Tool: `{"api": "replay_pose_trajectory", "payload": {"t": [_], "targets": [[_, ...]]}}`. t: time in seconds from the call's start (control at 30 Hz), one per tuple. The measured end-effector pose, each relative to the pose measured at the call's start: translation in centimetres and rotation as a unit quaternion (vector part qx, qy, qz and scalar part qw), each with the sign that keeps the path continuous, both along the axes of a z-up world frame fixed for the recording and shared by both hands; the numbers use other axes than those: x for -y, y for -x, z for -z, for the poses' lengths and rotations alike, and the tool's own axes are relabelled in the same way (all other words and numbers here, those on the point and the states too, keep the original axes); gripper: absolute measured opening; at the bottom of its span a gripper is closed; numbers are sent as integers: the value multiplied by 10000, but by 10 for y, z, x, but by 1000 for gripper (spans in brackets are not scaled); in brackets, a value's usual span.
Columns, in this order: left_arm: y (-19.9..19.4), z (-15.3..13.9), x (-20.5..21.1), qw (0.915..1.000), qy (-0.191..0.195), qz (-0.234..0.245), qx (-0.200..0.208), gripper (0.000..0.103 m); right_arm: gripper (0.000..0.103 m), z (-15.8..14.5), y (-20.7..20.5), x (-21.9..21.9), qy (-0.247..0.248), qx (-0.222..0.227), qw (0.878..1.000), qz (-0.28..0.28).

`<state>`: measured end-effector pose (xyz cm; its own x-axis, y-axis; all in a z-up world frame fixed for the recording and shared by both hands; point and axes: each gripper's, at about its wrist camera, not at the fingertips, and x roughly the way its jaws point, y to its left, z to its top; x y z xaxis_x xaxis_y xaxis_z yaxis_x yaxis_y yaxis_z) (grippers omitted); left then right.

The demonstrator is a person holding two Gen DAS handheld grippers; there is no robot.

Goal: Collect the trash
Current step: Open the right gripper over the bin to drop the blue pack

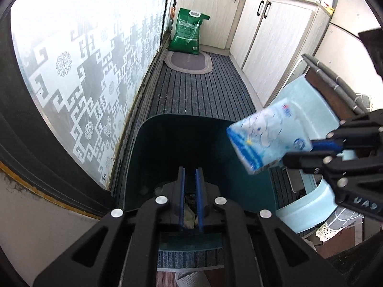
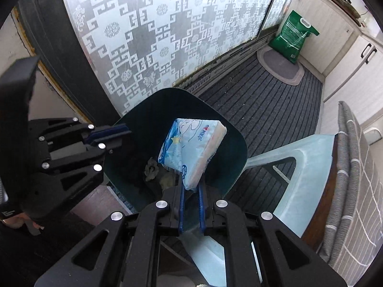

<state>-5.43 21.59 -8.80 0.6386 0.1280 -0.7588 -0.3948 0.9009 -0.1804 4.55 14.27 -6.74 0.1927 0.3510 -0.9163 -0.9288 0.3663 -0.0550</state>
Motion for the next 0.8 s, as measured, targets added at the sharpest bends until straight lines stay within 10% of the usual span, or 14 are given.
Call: {"api": "replay_pose_trajectory", "payload": {"t": [0.43,0.8], "targets": [[18,-39,-2,9966,71,-118,818,10,23,24,7,-8,320,-268,9990,-130],[58,-68,14,9854,87,-140,1697,21,23,-16,26,16,-191,203,9985,-466]]}}
